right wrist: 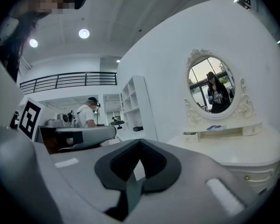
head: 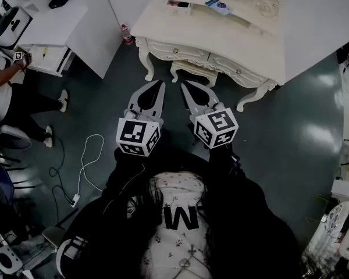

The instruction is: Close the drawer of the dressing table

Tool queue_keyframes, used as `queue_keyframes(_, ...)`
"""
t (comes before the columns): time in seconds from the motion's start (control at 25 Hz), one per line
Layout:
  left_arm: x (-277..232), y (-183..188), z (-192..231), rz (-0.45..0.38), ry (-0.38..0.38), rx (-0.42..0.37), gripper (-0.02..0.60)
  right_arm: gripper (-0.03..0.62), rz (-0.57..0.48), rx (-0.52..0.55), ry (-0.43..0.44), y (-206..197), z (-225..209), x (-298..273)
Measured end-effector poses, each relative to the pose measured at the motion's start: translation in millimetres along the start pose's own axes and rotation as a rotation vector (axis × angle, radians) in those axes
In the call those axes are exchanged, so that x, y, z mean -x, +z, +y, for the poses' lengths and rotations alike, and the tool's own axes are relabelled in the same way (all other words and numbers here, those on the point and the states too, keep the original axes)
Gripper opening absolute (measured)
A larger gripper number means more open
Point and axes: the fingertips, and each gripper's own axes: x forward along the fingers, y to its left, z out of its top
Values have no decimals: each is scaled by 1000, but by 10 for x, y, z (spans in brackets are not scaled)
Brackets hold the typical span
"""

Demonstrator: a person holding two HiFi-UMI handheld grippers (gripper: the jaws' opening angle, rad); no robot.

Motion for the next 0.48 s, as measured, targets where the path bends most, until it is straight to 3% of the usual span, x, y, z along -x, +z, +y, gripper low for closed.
queue_keyframes(0.48,-361,-94,592,30,5,-6,0,8,27,-23,-5,-61,-206,-679)
